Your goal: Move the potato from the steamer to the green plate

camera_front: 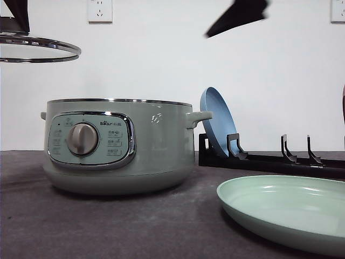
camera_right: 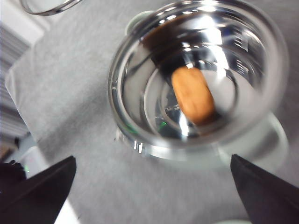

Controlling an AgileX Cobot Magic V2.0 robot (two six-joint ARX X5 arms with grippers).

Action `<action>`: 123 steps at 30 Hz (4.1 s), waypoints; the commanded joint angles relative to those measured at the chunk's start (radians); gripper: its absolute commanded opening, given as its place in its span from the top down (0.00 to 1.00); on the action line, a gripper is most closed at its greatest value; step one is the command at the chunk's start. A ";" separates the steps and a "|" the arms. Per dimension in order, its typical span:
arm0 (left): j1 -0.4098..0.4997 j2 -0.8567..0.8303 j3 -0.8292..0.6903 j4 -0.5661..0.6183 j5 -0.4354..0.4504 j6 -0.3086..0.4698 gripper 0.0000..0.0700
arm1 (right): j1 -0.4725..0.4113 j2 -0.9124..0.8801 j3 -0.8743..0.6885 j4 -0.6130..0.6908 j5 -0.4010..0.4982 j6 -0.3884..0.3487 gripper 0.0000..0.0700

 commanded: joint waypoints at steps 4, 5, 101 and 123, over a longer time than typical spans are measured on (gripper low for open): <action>0.001 -0.008 0.043 0.034 0.004 -0.007 0.99 | 0.048 0.231 0.250 -0.057 0.026 -0.086 0.04; 0.001 -0.008 0.042 0.034 0.004 -0.006 0.99 | 0.056 0.271 0.292 -0.069 0.035 -0.098 0.04; 0.000 -0.003 0.035 0.017 0.005 -0.010 0.99 | -0.035 -0.408 -0.562 -0.134 0.291 -0.088 0.70; 0.000 -0.003 0.035 0.016 0.005 -0.010 0.99 | -0.072 -0.410 -1.003 0.359 0.304 0.073 0.70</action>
